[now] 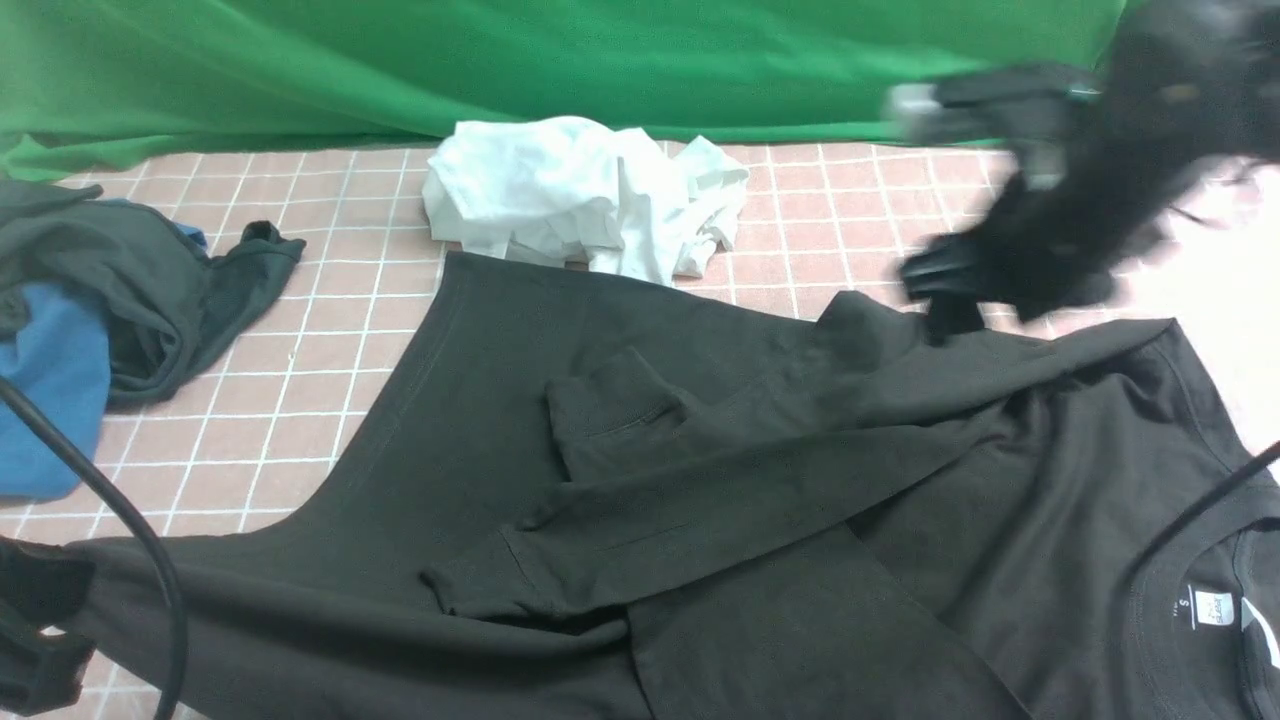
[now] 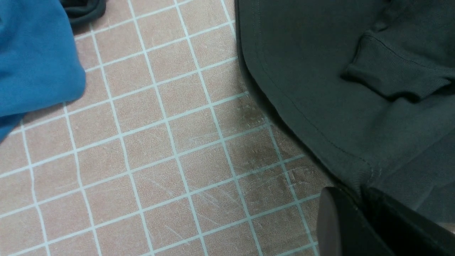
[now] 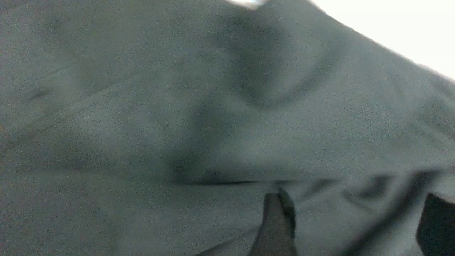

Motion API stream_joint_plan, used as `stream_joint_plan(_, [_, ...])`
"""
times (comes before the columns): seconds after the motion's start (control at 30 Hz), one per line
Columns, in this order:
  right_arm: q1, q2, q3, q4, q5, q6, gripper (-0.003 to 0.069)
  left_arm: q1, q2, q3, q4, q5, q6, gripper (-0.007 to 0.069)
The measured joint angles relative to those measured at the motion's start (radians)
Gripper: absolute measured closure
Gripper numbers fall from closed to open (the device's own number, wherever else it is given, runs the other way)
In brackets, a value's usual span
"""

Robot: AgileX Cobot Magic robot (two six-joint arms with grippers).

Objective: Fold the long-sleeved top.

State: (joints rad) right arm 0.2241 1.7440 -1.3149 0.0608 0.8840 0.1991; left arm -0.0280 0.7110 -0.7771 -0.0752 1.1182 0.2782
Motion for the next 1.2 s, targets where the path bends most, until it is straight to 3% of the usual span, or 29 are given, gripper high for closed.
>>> stream_joint_plan(0.1, [-0.116, 0.006, 0.078, 0.111, -0.098, -0.012, 0.0092, 0.0, 0.0, 0.0, 0.0, 0.002, 0.0, 0.0589])
stream_joint_plan(0.27, [-0.227, 0.038, 0.138, 0.229, -0.194, -0.064, 0.0082, 0.0, 0.0, 0.0, 0.0, 0.001, 0.0, 0.0589])
stream_joint_plan(0.5, [-0.243, 0.144, 0.142, 0.3, -0.285, -0.119, 0.0085, 0.0, 0.0, 0.0, 0.0, -0.004, 0.0, 0.0589])
stream_joint_plan(0.6, [-0.243, 0.19, 0.142, 0.354, -0.352, -0.168, 0.0127, 0.0, 0.0, 0.0, 0.0, -0.01, 0.0, 0.0589])
stream_joint_plan(0.77, [-0.243, 0.211, 0.123, 0.427, -0.421, -0.233, 0.0266, 0.0, 0.0, 0.0, 0.0, -0.009, 0.0, 0.0589])
stream_joint_plan(1.07, [-0.243, 0.211, 0.113, 0.435, -0.513, -0.318, 0.0297, 0.0, 0.0, 0.0, 0.0, -0.008, 0.0, 0.0589])
stream_joint_plan(1.2, [-0.243, 0.211, 0.113, 0.436, -0.607, -0.357, 0.0435, 0.0, 0.0, 0.0, 0.0, -0.008, 0.0, 0.0589])
